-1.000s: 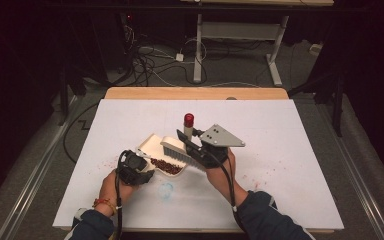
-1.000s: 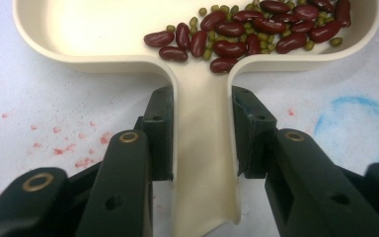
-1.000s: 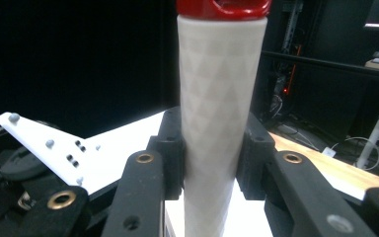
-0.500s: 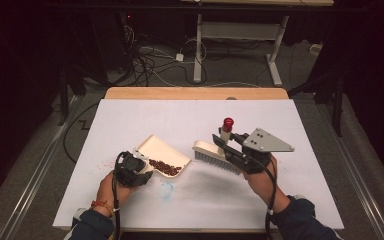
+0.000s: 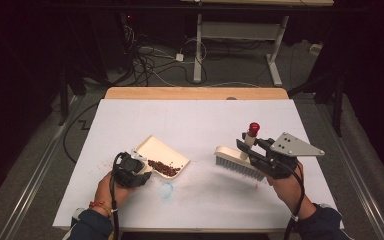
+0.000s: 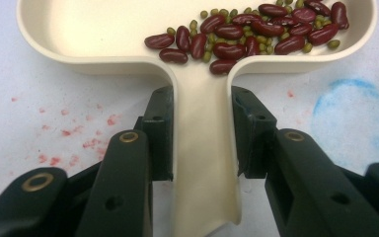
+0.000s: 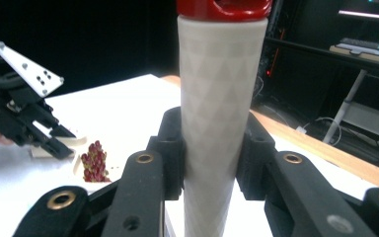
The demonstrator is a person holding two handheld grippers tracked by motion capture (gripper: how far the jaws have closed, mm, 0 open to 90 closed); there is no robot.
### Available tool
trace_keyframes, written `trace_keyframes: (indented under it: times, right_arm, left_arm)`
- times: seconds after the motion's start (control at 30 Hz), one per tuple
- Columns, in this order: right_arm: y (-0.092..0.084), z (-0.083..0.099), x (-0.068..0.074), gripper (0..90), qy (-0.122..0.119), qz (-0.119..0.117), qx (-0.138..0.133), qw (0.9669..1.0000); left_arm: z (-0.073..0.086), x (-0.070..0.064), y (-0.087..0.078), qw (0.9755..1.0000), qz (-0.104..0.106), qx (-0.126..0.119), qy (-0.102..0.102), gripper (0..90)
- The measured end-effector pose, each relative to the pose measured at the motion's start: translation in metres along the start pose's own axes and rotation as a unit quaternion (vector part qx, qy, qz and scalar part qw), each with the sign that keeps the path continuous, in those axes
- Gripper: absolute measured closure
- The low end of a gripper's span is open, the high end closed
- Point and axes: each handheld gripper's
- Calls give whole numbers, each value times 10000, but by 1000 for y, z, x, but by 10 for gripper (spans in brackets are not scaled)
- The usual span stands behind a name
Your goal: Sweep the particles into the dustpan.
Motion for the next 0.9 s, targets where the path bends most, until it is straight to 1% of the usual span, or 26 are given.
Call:
trace_keyframes:
  times: [0.2, 0.3, 0.37, 0.53, 0.7, 0.77, 0.9]
  right_arm:
    - [-9, 9, -4, 694, -7, -79, 116, 9999]
    - [-15, 13, -7, 694, -33, -61, 149, 9999]
    - [-20, 16, -10, 694, 10, -52, 174, 9998]
    - [-33, 22, -16, 694, 23, -6, 205, 9998]
    - [-45, 29, -22, 694, 85, 90, 254, 9996]
    - [-49, 31, -23, 694, 100, 131, 280, 9995]
    - [-55, 33, -24, 694, 125, 127, 341, 9993]
  left_arm:
    - [2, 2, 1, 10000, 14, 0, -4, 638]
    - [2, 3, 1, 10000, 22, 10, -3, 638]
    - [2, 2, 1, 10000, 6, -5, 8, 638]
    - [2, 2, 1, 10000, 5, -15, 12, 638]
    - [2, 2, -2, 10000, -2, -31, 22, 639]
    - [2, 2, -3, 10000, -11, -21, 14, 638]
    - [3, 2, -4, 10000, -12, -58, -23, 639]
Point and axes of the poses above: each handheld gripper's, and its own axes: y roughly forward along the jaws, z roughly out of its underside, x roughly to its left, and after that the axes turned 11 degrees about -y, right-handed
